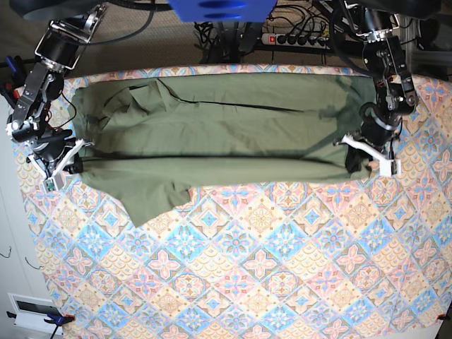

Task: Layout the t-shirt on the table in an organized manner, then fold the t-shirt properly
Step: 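Lift the hem with both grippers and fold it onto the collar end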

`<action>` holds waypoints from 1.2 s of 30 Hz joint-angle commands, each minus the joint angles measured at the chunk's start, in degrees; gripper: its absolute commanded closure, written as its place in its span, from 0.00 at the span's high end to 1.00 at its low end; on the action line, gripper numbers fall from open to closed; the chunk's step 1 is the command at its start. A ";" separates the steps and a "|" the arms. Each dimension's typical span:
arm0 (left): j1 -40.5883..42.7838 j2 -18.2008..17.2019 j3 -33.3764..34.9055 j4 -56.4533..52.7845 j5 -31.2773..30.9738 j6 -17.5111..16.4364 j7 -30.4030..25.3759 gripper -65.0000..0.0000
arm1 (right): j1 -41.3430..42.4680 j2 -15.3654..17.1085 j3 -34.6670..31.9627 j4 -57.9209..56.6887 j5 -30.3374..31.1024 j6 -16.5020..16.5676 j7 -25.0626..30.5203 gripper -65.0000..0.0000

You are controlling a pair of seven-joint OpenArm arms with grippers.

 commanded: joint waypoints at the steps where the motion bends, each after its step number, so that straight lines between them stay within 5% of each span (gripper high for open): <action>1: -0.09 -0.89 -0.40 2.42 -0.89 -0.34 -1.98 0.00 | 0.40 1.24 0.41 2.23 0.98 -0.03 1.35 0.03; 19: 11.16 -5.28 -0.40 4.53 0.08 -0.34 -1.98 0.00 | -6.45 3.17 1.82 4.69 0.62 -0.03 0.03 0.03; 30: 11.78 -5.19 5.40 3.91 12.73 -0.34 -0.67 0.01 | -7.69 3.17 1.56 4.51 0.54 -0.03 -0.76 0.04; 33: 10.19 -5.02 5.58 3.56 13.35 -0.26 4.17 0.11 | -7.69 3.17 1.64 4.86 0.54 -0.03 -0.67 0.09; 36: 9.23 -5.02 5.49 3.82 13.35 -0.26 8.65 0.32 | -7.60 3.17 1.82 4.86 0.45 -0.03 -0.41 0.22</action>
